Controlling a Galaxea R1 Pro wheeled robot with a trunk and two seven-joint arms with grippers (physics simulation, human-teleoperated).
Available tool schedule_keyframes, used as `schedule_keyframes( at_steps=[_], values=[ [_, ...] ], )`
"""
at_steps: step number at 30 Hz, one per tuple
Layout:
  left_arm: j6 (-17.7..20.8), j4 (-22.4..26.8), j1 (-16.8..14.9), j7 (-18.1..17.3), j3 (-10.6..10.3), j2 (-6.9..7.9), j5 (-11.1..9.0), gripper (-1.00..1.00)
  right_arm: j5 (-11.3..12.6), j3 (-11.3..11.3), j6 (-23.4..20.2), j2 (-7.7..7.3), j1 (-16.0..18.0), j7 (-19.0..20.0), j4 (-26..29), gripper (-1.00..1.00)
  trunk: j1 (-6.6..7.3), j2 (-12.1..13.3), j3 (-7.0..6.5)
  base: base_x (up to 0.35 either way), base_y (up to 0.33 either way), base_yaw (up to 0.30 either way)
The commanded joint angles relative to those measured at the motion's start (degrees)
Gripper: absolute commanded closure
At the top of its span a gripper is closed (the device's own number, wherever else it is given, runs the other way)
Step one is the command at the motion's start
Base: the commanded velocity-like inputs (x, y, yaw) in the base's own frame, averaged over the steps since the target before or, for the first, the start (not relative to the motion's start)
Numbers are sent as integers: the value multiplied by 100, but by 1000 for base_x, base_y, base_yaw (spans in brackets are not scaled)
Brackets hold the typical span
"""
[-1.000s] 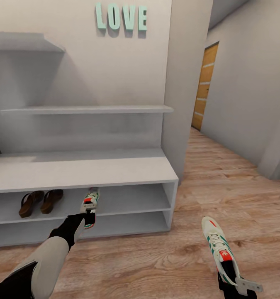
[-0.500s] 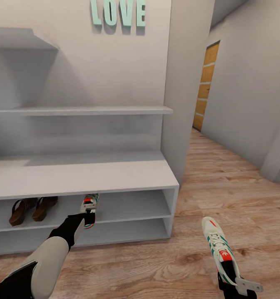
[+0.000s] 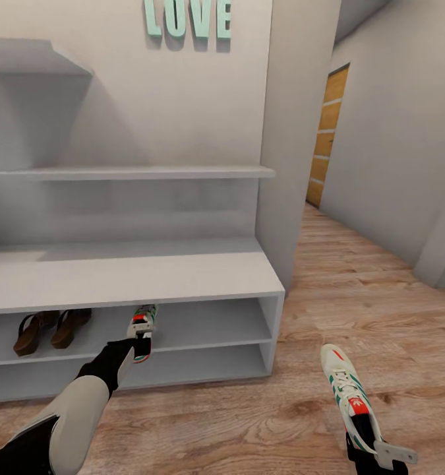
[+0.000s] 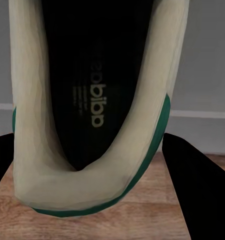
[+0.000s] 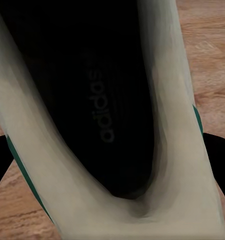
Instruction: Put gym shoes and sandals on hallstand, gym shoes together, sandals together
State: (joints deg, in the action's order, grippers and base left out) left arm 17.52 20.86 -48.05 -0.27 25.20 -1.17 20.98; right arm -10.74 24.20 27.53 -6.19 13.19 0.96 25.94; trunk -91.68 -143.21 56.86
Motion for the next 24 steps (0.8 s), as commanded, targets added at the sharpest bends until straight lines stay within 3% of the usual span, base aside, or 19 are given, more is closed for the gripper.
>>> schedule_keyframes(
  at_steps=[1,11,24],
  values=[
    [27,12,-2,-5,28,-6,23,100,-60,41,21,4,6,11,-6,100,1,-2,5,0,0,0],
    [23,14,-2,-5,22,1,28,100,-60,41,17,4,3,10,-9,100,1,-2,5,10,0,0],
    [23,20,0,-8,11,12,24,100,-60,41,17,4,7,10,-10,100,1,-2,5,170,24,0]
  ],
)
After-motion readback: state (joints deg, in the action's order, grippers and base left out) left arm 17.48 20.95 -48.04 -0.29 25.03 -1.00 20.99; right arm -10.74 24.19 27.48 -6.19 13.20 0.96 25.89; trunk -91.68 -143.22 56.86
